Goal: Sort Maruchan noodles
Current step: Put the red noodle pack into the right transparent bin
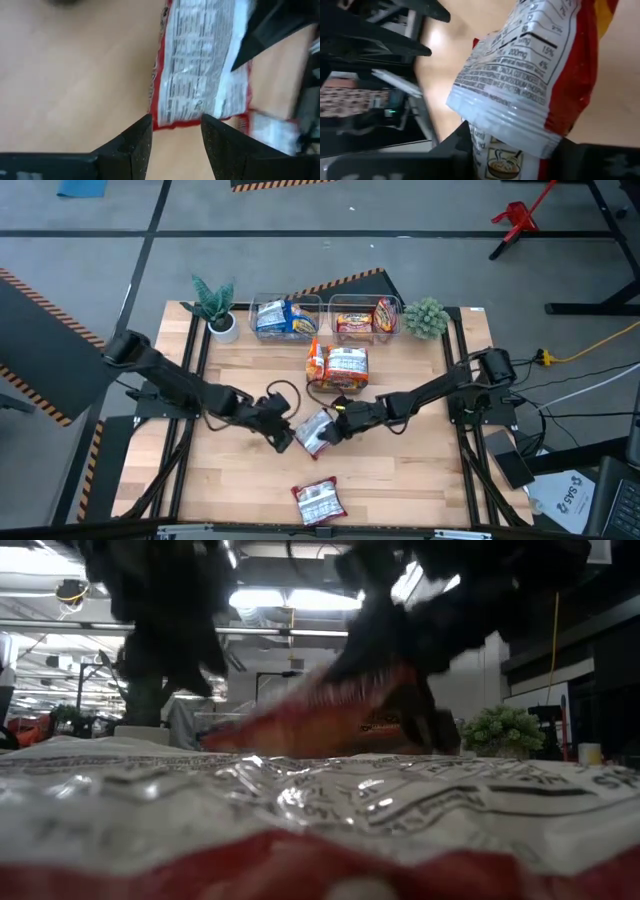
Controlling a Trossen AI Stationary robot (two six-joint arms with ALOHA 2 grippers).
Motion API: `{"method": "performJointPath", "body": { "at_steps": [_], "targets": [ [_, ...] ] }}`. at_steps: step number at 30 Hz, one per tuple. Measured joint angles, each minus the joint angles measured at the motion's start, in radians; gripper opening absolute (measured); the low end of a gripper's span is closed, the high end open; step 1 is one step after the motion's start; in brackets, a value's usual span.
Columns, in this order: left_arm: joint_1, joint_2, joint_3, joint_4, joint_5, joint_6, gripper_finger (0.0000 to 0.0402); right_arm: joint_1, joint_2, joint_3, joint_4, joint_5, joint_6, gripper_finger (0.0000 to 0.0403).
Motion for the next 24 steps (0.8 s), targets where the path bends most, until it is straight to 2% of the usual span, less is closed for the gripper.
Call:
{"method": "performJointPath", "body": {
  "at_steps": [6,10,14,17,24],
  "targets": [
    [0.0,-0.197,0.001,-0.082,-0.094,0.001,0.0163,-0.039,-0.134,0.008,0.003,0.006,-0.002,0.0084],
    [0.0,-0.296,0.002,-0.11,-0.175,0.008,0.0163,-0.106,-0.238,0.01,-0.004,0.025,-0.042,0.0083],
    [0.005,-0.361,0.002,-0.149,-0.235,0.034,0.0163,-0.24,-0.327,0.01,-0.05,0.038,-0.105,0.0084],
    [0.015,-0.385,0.003,-0.155,-0.238,0.057,0.0163,-0.356,-0.378,0.011,-0.124,0.038,-0.159,0.0084],
    [0.018,-0.405,0.003,-0.191,-0.24,0.087,0.0163,-0.622,-0.399,0.041,-0.337,0.018,-0.274,0.0085]
  ]
}}
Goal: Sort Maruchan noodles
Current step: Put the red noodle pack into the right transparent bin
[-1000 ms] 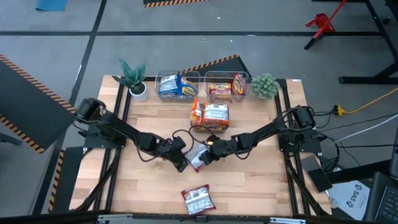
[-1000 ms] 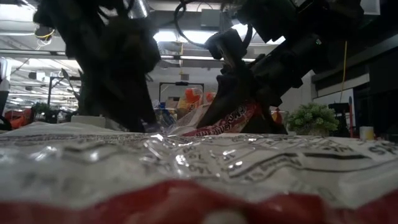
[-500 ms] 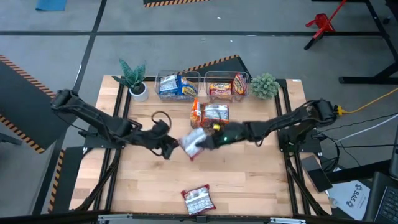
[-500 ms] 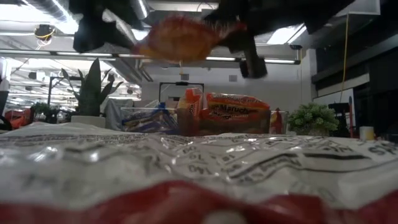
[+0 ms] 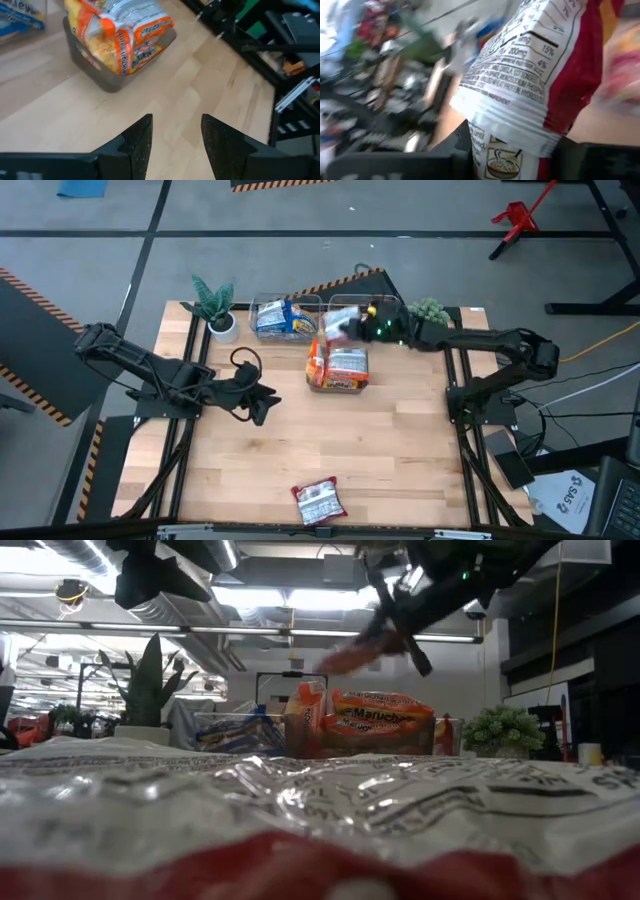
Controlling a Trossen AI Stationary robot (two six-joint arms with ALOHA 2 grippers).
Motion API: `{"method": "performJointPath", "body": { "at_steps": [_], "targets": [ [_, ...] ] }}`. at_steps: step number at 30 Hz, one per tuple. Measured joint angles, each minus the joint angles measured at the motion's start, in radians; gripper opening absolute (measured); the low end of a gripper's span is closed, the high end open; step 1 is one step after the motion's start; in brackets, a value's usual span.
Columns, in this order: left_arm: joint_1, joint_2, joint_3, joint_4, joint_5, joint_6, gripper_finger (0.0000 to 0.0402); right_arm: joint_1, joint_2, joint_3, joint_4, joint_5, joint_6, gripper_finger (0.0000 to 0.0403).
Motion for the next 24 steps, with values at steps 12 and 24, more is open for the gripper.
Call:
{"method": "performJointPath", "body": {
  "at_steps": [12,24],
  "targets": [
    [0.002,0.001,0.0,-0.09,-0.001,0.019,0.0163,-0.228,0.051,0.001,-0.072,0.021,-0.101,0.0085],
    [0.002,0.001,0.0,-0.104,0.002,0.027,0.0163,-0.258,0.209,0.001,0.061,0.02,-0.101,0.0087]
  ]
}}
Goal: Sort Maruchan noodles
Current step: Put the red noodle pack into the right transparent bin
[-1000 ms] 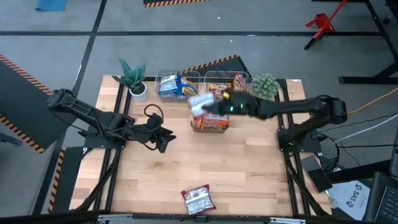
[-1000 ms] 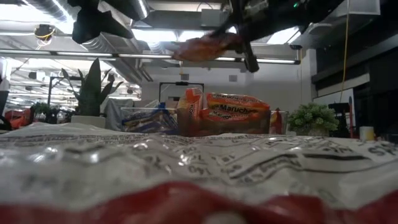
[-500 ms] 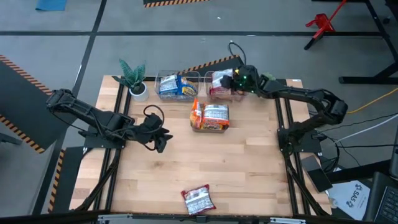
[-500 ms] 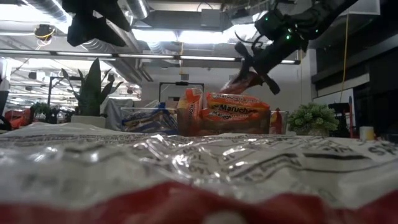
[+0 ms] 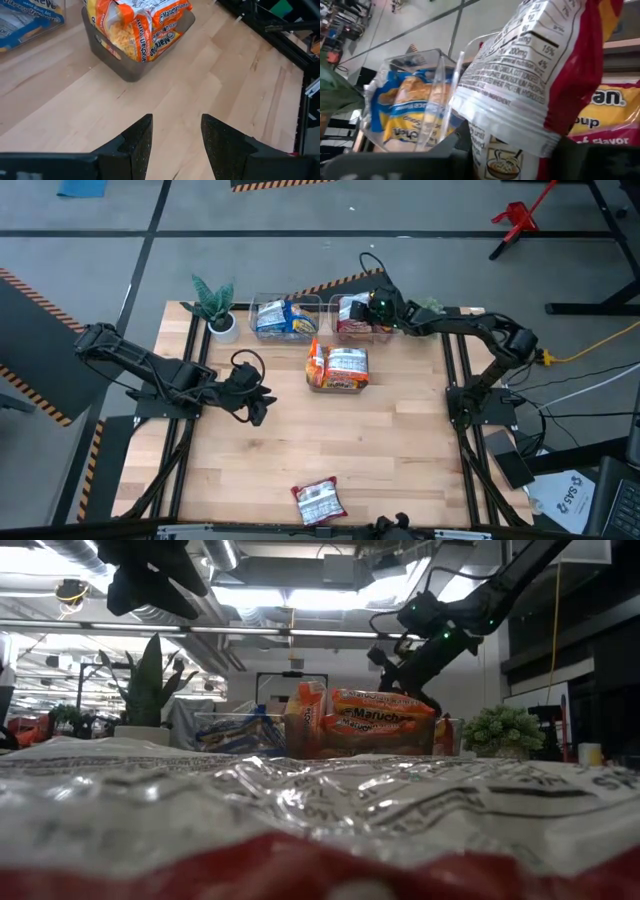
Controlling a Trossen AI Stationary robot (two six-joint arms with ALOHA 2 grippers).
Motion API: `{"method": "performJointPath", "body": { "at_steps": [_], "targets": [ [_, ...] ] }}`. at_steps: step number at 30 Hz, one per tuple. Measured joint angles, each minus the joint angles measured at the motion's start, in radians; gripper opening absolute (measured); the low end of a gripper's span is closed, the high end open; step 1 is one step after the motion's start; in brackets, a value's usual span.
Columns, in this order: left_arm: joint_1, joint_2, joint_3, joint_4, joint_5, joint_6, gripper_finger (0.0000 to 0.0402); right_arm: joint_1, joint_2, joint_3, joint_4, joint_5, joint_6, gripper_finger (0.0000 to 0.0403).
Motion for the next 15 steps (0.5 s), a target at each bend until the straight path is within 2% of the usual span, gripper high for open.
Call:
{"method": "performJointPath", "body": {
  "at_steps": [8,15],
  "targets": [
    [0.0,0.0,0.0,0.0,0.001,0.0,0.0163,0.002,0.026,0.0,0.025,-0.007,-0.089,0.0096],
    [0.0,0.0,0.0,0.0,0.008,0.0,0.0163,-0.007,0.027,0.027,-0.006,-0.011,-0.151,0.0176]
  ]
}}
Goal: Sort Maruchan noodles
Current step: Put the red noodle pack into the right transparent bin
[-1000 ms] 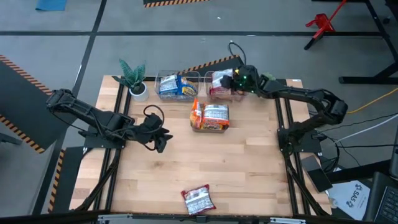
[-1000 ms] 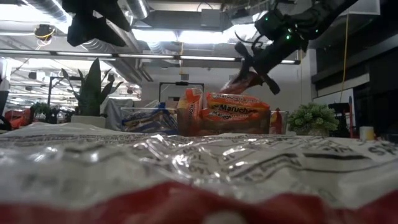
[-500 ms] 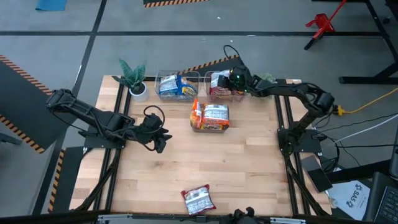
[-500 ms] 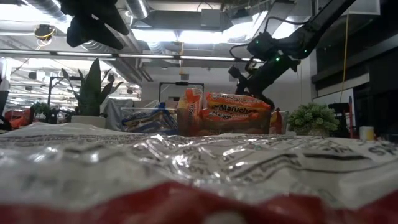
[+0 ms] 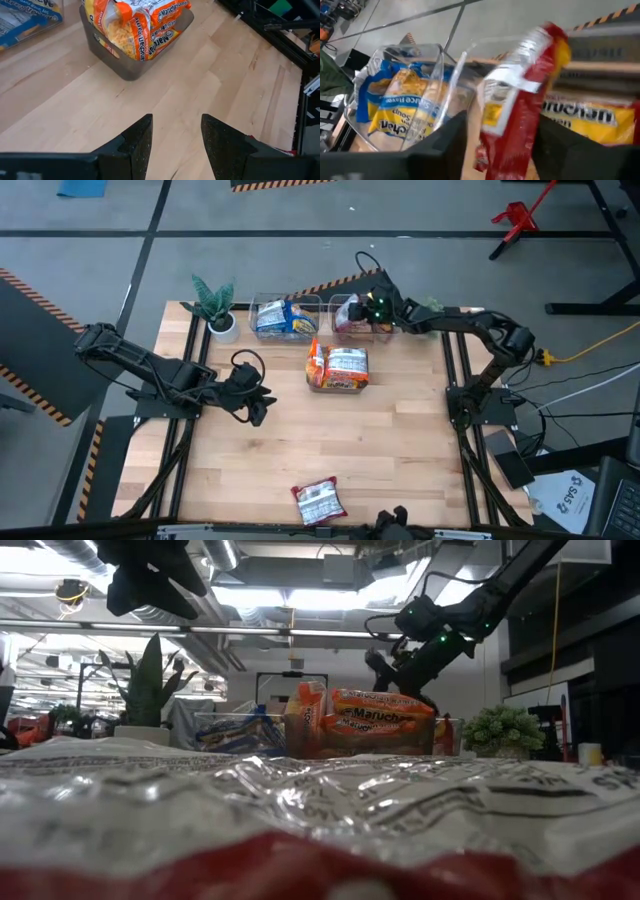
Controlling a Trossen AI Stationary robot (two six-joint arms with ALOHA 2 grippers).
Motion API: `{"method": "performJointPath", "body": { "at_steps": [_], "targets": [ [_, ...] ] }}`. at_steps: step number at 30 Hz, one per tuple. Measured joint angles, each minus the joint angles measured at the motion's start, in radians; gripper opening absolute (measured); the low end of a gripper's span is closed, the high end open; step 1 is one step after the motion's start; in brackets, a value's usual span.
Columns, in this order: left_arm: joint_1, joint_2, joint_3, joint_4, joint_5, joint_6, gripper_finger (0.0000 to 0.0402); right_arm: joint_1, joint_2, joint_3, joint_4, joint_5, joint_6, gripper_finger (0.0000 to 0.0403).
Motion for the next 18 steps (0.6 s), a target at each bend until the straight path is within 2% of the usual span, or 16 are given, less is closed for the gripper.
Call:
{"method": "performJointPath", "body": {
  "at_steps": [3,6,13,15,18],
  "targets": [
    [0.0,0.0,0.0,0.0,0.0,0.0,0.0163,0.0,0.0,0.061,-0.076,0.009,-0.027,0.0204],
    [0.0,0.0,0.0,-0.002,0.003,0.0,0.0163,-0.003,0.0,0.169,-0.234,0.041,-0.091,0.0214],
    [0.0,0.0,0.0,-0.023,0.014,0.001,0.0163,0.016,0.0,0.475,-0.687,0.16,-0.29,0.0202],
    [0.0,0.0,0.0,-0.025,0.011,0.001,0.0163,0.022,0.0,0.527,-0.758,0.202,-0.319,0.0196],
    [0.0,0.0,0.0,-0.026,-0.005,0.001,0.0163,0.032,-0.001,0.54,-0.752,0.184,-0.322,0.0188]
  ]
}}
